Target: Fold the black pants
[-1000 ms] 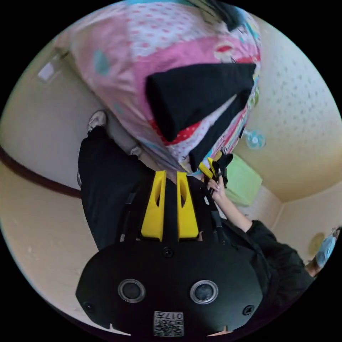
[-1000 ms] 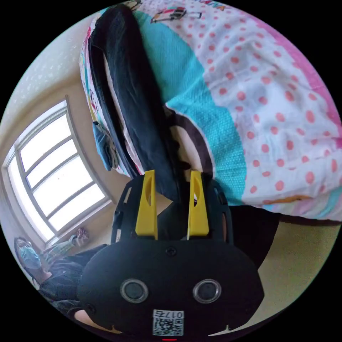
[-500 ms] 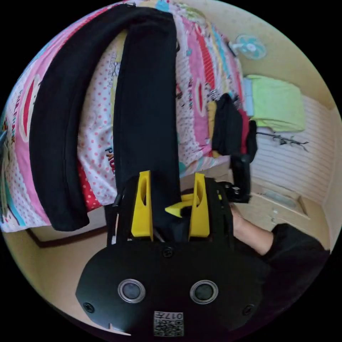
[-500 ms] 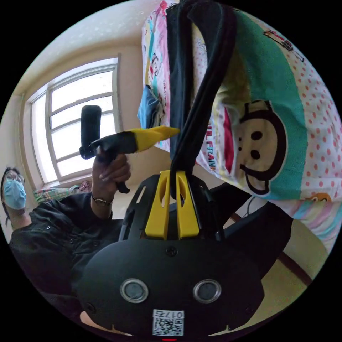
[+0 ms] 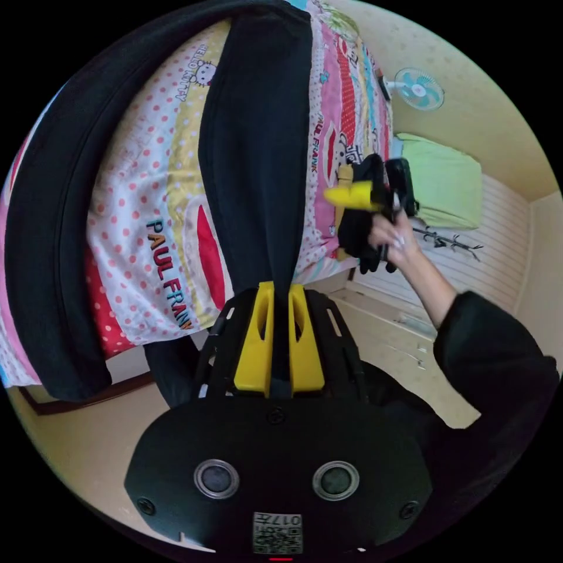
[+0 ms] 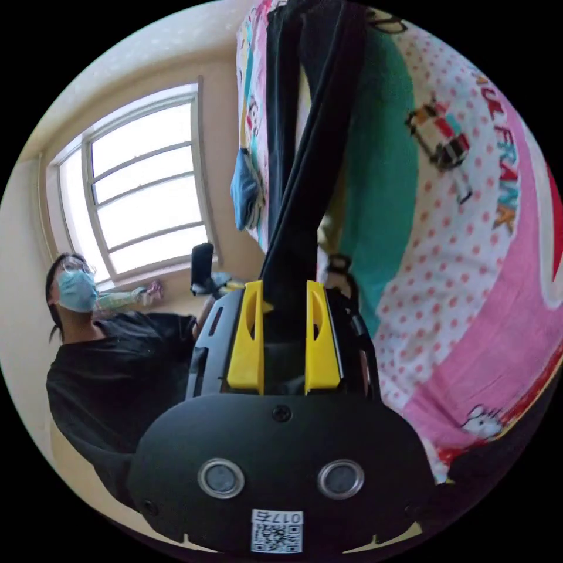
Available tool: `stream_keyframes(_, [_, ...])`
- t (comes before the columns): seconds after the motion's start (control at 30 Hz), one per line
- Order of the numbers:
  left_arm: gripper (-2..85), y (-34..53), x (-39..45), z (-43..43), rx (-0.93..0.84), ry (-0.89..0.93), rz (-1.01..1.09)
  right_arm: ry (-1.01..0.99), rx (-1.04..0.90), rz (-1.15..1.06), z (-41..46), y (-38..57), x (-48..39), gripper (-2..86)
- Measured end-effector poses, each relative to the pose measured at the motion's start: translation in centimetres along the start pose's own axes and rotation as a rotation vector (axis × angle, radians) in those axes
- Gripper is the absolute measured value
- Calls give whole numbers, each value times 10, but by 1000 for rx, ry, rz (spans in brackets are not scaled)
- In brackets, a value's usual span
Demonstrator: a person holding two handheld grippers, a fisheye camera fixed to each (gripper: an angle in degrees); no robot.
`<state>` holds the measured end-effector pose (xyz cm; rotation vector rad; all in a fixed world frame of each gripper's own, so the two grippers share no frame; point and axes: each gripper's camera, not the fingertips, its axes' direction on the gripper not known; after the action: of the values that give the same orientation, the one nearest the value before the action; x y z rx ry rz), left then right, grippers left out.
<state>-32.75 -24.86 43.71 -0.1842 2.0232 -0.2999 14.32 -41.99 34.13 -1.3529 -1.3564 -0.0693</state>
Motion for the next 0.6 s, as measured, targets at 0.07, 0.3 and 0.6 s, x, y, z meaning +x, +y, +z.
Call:
stream_keyframes(0.07, [43, 10, -9, -18, 19, 46, 13, -8, 196, 7, -34, -50, 5, 127])
stream_keyframes(0.3, [42, 37, -34, -95, 101, 289, 73, 157, 587, 94, -89, -191, 18, 140])
stream_keyframes(0.6, [41, 79, -87, -194, 267, 709, 52, 74, 611, 14, -56, -271, -36, 39])
